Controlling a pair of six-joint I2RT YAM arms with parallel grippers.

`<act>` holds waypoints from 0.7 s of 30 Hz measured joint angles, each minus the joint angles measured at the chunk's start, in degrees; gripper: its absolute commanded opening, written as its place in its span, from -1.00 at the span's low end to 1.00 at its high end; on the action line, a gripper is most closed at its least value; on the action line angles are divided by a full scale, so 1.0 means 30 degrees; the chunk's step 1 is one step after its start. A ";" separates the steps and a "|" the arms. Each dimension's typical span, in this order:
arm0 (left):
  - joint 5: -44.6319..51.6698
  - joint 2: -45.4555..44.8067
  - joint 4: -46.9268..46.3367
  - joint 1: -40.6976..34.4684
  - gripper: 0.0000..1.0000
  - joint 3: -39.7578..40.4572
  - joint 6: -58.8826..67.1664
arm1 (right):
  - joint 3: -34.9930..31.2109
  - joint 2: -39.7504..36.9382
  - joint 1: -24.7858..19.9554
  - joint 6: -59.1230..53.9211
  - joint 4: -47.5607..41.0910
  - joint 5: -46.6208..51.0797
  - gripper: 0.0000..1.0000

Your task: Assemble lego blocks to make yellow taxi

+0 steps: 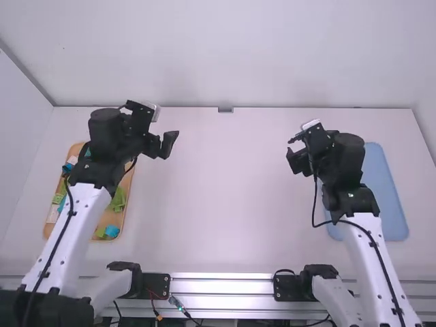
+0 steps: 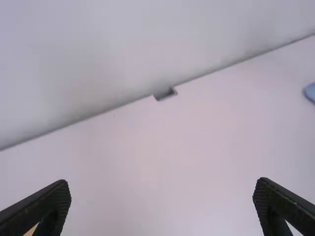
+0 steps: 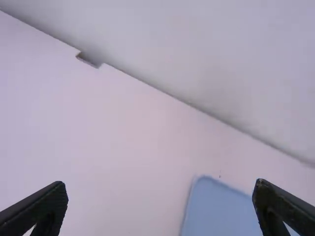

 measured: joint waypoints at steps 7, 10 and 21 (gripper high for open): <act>-0.1013 -0.1603 0.1406 0.0466 0.77 -0.0925 -0.0991 | -0.0976 -0.1530 -0.0838 -0.0240 0.1443 0.0984 0.77; -0.1705 -0.2251 0.2149 0.0466 0.68 -0.1916 -0.1676 | -0.1902 -0.2280 -0.0896 0.0342 0.2310 0.1668 0.68; -0.5100 -0.6258 0.5282 0.0466 0.24 -0.5690 -0.3490 | -0.5894 -0.6535 -0.0896 0.3803 0.4444 0.2302 0.21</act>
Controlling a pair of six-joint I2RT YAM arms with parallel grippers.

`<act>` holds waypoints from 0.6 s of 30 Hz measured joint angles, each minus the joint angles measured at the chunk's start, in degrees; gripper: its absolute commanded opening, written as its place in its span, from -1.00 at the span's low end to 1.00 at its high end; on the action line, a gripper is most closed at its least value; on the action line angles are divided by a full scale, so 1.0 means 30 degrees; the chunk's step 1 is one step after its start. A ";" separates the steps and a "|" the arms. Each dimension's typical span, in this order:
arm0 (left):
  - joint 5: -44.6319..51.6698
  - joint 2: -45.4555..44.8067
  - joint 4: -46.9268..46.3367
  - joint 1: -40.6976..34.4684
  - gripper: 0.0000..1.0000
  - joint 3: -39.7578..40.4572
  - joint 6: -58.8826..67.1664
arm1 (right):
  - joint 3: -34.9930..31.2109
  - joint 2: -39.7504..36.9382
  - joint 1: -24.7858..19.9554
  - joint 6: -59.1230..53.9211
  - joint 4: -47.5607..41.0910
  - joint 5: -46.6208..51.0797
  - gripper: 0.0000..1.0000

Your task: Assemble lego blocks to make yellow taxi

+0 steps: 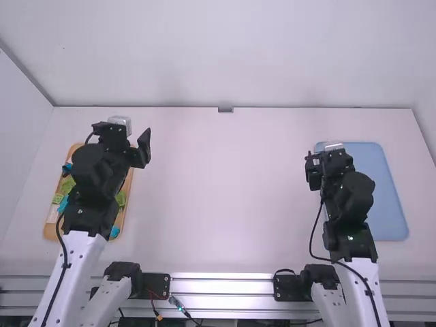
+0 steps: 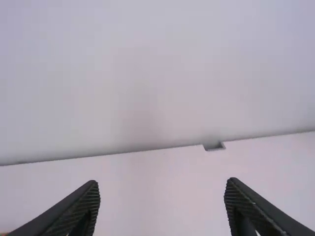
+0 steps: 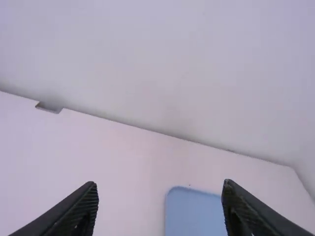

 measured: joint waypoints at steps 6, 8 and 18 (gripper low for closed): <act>-0.1202 -0.2820 0.0000 0.0000 -0.05 -0.2878 -0.0138 | -0.2958 -0.2827 0.0000 0.2732 -0.0007 0.0029 -0.08; -0.1319 -0.3628 0.0000 -0.0007 -0.14 -0.3745 -0.0153 | -0.3810 -0.3687 0.0000 0.3555 -0.0015 0.0058 -0.17; -0.1413 -0.8080 -0.0029 0.0000 -0.58 -0.8029 -0.0277 | -0.7839 -0.7701 0.0000 0.5442 -0.0007 0.0138 -0.57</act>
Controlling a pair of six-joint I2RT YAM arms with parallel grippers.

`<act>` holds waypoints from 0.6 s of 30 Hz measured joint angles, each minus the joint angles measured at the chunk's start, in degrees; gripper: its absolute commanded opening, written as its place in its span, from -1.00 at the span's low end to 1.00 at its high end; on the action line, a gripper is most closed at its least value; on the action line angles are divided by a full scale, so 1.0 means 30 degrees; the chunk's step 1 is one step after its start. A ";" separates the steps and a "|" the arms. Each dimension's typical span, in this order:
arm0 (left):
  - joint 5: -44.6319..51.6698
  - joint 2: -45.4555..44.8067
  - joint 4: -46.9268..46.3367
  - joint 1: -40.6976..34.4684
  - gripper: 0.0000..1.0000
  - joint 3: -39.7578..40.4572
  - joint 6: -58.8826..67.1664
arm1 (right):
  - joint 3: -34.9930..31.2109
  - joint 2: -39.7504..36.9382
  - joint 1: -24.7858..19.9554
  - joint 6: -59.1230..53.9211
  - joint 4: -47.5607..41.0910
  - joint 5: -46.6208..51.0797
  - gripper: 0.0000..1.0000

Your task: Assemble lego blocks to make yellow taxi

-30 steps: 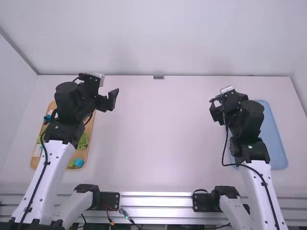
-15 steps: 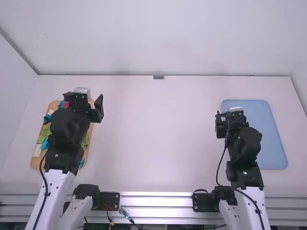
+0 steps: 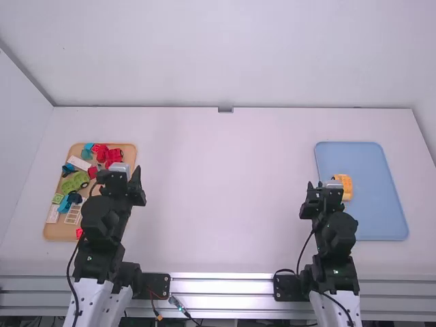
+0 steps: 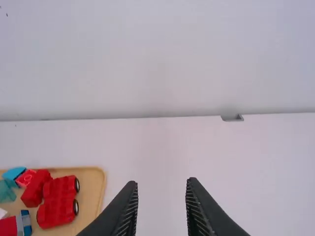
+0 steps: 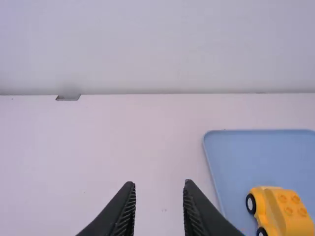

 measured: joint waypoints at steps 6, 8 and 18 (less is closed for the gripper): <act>-0.0138 -0.2302 -0.0022 -0.0007 -0.81 -0.2404 -0.0007 | -0.1989 -0.1960 0.0000 0.0204 0.0000 -0.0058 -0.76; -0.0138 -0.2856 -0.0022 0.0000 -0.86 -0.2951 -0.0007 | -0.2455 -0.2426 0.0000 0.0204 -0.0007 -0.0015 -0.81; -0.0153 -0.5493 -0.0022 0.0000 -1.00 -0.5523 -0.0007 | -0.2732 -0.4597 0.0000 0.0240 0.0138 -0.0007 -1.00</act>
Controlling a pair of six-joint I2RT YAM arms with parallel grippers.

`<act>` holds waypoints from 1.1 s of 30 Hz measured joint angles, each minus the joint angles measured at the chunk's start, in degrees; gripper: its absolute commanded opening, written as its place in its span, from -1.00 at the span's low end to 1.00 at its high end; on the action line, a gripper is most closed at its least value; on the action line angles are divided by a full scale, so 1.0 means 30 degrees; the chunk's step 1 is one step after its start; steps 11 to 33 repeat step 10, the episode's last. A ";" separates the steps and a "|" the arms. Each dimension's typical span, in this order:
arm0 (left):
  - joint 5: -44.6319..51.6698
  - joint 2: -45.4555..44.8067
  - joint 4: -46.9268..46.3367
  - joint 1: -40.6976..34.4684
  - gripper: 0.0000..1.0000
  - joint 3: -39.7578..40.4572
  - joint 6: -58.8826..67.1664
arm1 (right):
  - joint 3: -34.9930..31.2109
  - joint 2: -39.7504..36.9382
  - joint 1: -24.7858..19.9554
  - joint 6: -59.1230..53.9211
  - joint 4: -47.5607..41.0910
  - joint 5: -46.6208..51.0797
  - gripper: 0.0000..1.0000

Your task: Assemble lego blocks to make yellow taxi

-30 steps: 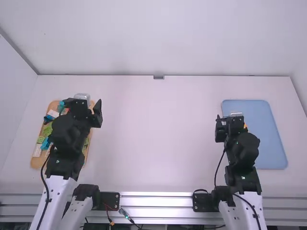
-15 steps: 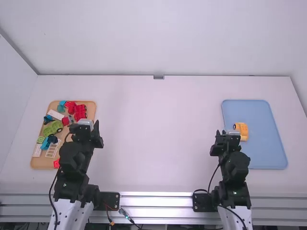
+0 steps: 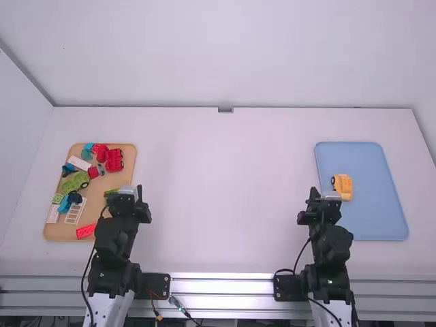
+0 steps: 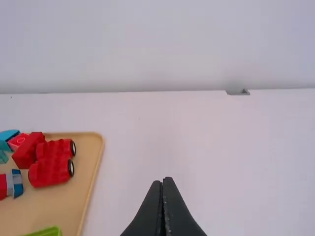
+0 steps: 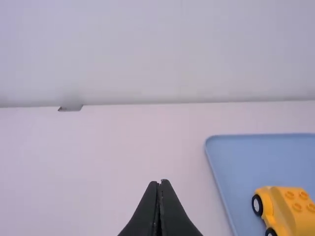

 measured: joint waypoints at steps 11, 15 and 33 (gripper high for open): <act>-0.0036 -0.2040 0.0117 0.0000 -1.00 -0.1071 0.0000 | 0.0000 -0.0444 0.0000 0.0044 0.0000 -0.0022 -1.00; -0.0036 -0.2040 0.0117 0.0000 -1.00 -0.1071 0.0000 | 0.0000 -0.0444 0.0000 0.0044 0.0000 -0.0022 -1.00; -0.0036 -0.2040 0.0117 0.0000 -1.00 -0.1071 0.0000 | 0.0000 -0.0444 0.0000 0.0044 0.0000 -0.0022 -1.00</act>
